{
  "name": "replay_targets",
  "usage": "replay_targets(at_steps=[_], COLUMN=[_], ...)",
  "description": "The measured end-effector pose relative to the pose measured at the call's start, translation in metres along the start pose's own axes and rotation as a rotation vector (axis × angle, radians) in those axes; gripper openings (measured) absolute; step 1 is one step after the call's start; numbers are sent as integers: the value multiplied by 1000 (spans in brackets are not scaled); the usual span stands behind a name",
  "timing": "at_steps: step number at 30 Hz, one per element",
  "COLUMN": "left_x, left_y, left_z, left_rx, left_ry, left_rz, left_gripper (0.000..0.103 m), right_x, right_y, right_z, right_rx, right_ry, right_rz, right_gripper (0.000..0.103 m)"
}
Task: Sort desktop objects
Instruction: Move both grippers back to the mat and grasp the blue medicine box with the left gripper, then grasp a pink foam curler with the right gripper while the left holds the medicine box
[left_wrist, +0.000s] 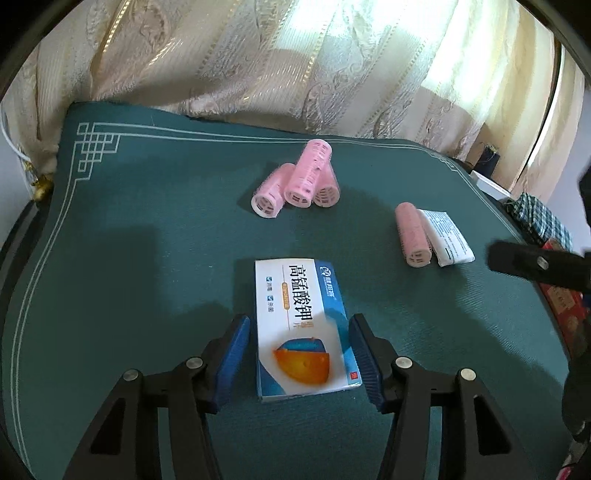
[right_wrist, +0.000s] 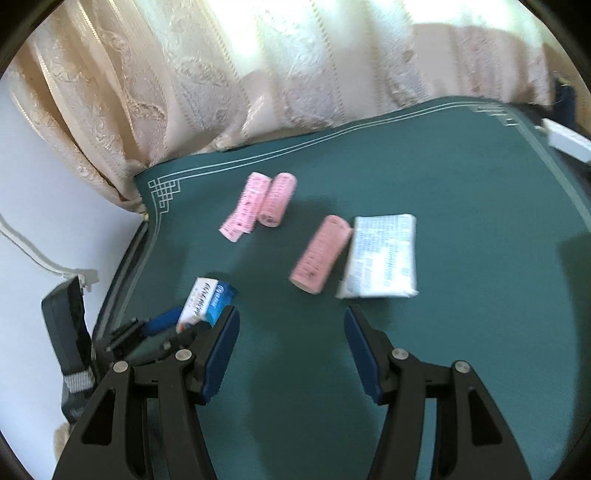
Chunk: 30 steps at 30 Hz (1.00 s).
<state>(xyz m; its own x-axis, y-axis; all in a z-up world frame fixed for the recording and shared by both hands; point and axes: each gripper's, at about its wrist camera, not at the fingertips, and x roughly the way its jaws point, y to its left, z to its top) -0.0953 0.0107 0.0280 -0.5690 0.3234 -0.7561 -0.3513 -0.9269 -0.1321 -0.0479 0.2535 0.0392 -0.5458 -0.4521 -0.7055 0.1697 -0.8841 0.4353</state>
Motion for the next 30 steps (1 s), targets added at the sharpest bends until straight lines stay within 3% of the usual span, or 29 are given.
replay_targets(at_steps=[6, 9, 13, 18, 26, 29, 30], left_x=[4, 7, 11, 15, 20, 23, 23], left_y=[2, 5, 5, 0, -4, -6, -7], left_z=[1, 2, 4, 6, 7, 7, 7], left_rx=[-7, -20, -31, -12, 4, 21, 25], left_ry=[3, 9, 26, 38, 43, 46, 44], left_rz=[-26, -43, -49, -28, -2, 13, 16], left_gripper=[58, 60, 67, 68, 68, 67, 57], right_x=[32, 49, 66, 75, 73, 66, 61], right_y=[13, 13, 9, 3, -3, 2, 4], right_z=[18, 24, 25, 26, 28, 24, 22], right_rx=[-18, -13, -12, -34, -38, -54, -60], right_ry=[24, 46, 63, 55, 49, 45, 36], right_rz=[-18, -20, -118, -171, -173, -165, -163], right_gripper=[63, 58, 56, 48, 33, 30, 30])
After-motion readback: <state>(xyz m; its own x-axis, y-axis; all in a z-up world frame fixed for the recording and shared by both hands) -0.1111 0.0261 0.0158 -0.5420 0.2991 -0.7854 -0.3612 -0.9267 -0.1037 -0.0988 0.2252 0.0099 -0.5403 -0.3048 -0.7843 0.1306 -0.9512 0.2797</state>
